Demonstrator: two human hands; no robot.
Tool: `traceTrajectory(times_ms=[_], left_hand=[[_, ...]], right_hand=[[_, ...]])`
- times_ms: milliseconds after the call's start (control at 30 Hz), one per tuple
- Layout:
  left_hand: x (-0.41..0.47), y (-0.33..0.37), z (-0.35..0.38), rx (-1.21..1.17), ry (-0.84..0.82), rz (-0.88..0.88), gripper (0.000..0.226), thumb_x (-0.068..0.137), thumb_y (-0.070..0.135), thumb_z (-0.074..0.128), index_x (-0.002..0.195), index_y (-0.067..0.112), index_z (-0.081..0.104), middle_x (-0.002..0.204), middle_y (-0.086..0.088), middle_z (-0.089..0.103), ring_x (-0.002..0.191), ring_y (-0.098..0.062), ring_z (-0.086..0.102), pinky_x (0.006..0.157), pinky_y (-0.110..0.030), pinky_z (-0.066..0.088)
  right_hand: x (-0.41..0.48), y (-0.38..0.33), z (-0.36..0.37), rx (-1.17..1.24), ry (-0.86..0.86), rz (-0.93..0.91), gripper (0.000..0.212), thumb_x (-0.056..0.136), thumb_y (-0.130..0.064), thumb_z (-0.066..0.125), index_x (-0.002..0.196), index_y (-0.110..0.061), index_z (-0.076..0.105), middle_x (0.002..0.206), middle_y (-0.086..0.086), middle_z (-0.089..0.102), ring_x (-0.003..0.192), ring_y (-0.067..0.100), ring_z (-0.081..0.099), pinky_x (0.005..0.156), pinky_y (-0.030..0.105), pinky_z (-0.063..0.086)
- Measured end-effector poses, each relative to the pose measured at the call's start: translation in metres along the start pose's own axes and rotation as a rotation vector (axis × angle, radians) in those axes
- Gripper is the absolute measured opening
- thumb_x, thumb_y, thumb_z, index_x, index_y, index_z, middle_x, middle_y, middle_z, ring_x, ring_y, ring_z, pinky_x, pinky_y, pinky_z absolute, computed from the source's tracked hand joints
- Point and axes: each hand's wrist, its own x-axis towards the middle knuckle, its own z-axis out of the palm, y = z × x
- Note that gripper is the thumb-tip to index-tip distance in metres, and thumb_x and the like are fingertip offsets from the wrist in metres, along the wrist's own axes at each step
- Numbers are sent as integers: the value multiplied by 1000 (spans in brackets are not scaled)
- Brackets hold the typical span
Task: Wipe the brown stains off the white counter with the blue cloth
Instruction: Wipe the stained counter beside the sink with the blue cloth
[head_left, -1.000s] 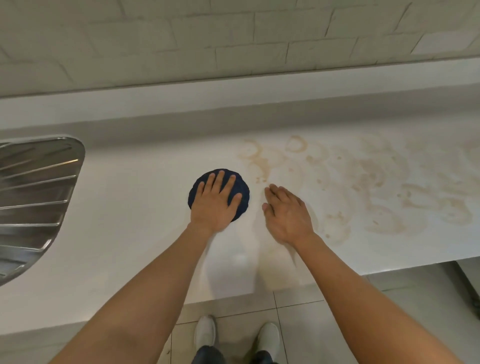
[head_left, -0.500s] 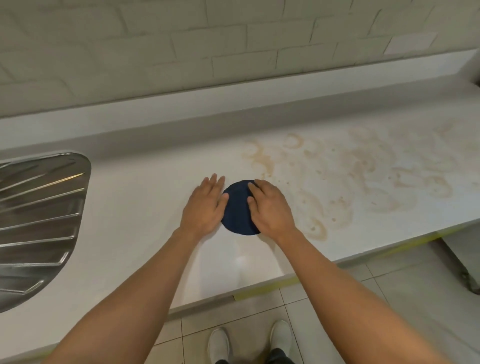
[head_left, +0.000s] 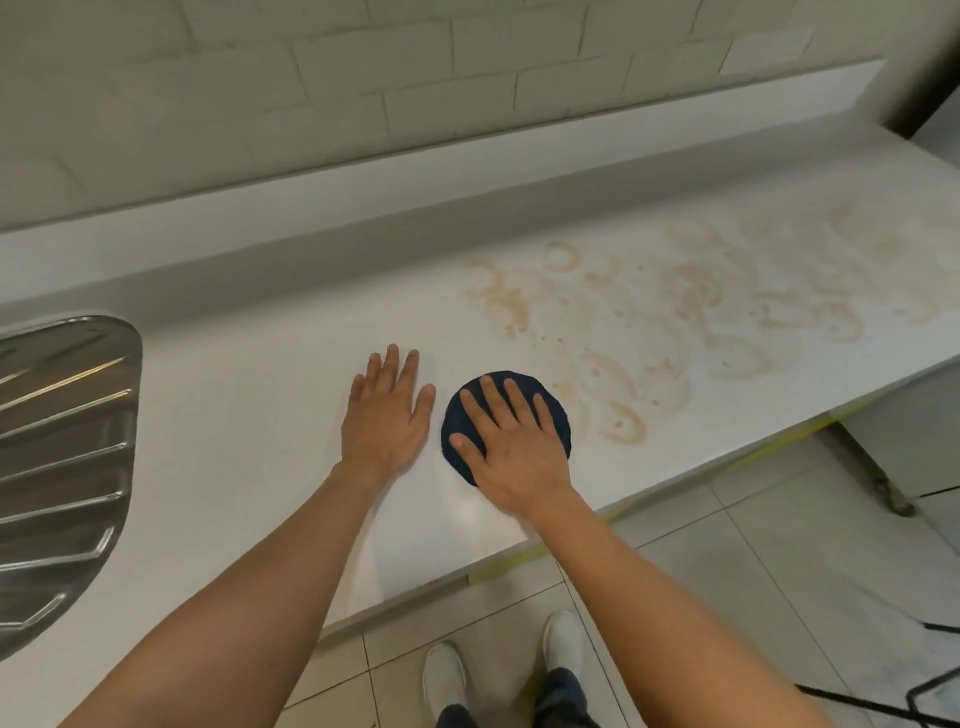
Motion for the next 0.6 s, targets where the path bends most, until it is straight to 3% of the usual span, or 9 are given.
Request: traceTrajectory(times_ms=[167,300,433,600], left_hand=[[3,12,17,131,-38,17,74,96,70,-1,161,36,-3,169,4,-8,155,-20,-11,124,-44,-8],[3,11,19,134,-14,0,75,94,73,-1,161,38,-3,169,6,-7,155,-19,-11,125,-44,-6],[3,11,18,123,-17,3,75,94,73,0,161,39,-3,169,7,-7,155,-18,-11,125,-43,-5],[2,10,18,121,-17,0,75,94,74,-1,160,40,-4,169,8,-9,155,-16,-13,125,-42,-7]], right_hand=[[-16,44,-9,-12,-17,98,67,97,-71,3,158,-41,1,167,-10,-6,153,16,-13,123,47,-8],[8,35,-14,-29,-20,194,71,96,-72,0,158,-37,-3,167,-5,-10,153,22,-14,121,50,-9],[-12,25,-5,-11,6,111,77,92,-80,4,158,-40,3,167,-8,-6,153,21,-12,121,48,-11],[-32,71,-15,-36,1,128,71,92,-80,6,155,-49,0,166,-13,-3,153,16,-8,123,47,-6]])
